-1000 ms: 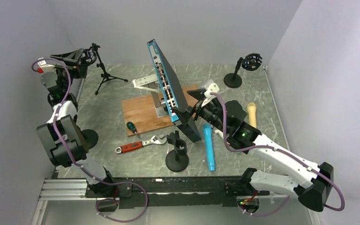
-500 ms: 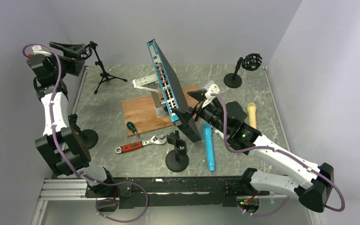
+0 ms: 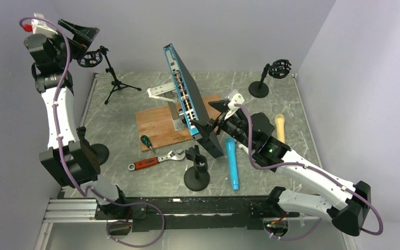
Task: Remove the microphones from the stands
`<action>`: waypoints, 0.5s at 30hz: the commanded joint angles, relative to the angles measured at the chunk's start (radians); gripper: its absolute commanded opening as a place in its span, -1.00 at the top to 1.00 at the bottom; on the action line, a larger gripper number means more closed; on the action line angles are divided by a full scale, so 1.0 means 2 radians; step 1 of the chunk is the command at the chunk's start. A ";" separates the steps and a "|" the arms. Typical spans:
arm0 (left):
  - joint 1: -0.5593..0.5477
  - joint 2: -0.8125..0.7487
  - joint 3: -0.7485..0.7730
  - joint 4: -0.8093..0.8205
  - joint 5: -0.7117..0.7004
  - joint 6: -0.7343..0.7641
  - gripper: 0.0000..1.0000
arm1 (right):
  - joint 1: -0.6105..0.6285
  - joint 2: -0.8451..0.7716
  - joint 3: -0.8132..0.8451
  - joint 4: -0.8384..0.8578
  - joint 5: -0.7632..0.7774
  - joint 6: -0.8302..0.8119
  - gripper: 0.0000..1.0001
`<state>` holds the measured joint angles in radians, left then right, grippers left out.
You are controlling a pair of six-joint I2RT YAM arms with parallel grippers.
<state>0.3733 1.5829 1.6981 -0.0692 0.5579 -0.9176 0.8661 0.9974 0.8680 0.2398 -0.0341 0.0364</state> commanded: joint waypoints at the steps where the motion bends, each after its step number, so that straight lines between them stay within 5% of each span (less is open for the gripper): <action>1: -0.003 0.061 0.086 -0.009 -0.029 0.073 -0.94 | -0.003 -0.011 0.003 0.017 0.005 0.000 -1.00; 15: -0.026 0.170 0.127 -0.105 -0.080 0.141 -0.94 | -0.012 -0.003 -0.002 0.018 0.000 0.006 -1.00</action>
<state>0.3439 1.9274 1.9244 -0.1909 0.4469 -0.7097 0.8482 0.9829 0.8558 0.2340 -0.0269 0.0376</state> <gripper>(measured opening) 0.969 0.997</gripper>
